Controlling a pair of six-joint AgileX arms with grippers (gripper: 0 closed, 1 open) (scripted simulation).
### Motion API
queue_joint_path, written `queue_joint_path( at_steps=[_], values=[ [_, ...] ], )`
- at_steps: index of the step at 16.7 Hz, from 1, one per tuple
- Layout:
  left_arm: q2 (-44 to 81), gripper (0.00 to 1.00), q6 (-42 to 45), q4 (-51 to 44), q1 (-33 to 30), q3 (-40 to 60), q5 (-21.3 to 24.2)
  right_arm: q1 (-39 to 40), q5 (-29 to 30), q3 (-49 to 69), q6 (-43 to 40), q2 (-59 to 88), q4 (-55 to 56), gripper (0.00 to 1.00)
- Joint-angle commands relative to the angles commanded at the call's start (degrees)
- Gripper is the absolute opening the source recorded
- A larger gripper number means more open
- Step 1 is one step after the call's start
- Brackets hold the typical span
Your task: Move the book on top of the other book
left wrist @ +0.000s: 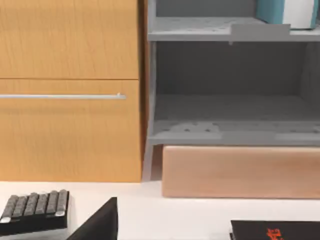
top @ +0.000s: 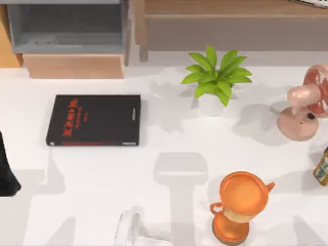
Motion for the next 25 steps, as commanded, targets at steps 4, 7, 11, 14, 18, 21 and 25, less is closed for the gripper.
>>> queue_joint_path(
  at_steps=[4,7,11,14,18,21,25],
  values=[
    [1.8,1.00,0.0,0.9,-0.4,1.7,-0.3,0.0,0.0,0.0,0.0,0.0,0.0,1.00],
    [9.1,1.00,0.0,4.0,-1.9,8.1,-1.6,0.0,0.0,0.0,0.0,0.0,0.0,1.00],
    [27.2,1.00,0.0,10.6,-4.9,21.4,-4.3,0.0,0.0,0.0,0.0,0.0,0.0,1.00],
    [45.6,1.00,0.0,16.4,-7.6,33.0,-6.6,0.0,0.0,0.0,0.0,0.0,0.0,1.00],
    [71.9,1.00,-0.1,24.2,-11.3,48.7,-9.8,0.0,0.0,0.0,0.0,0.0,0.0,1.00],
    [89.3,1.00,-0.2,29.4,-13.7,59.3,-11.9,0.0,0.0,0.0,0.0,0.0,0.0,1.00],
    [104.9,1.00,-0.3,34.6,-16.1,69.8,-14.0,0.0,0.0,0.0,0.0,0.0,0.0,1.00]
  ],
)
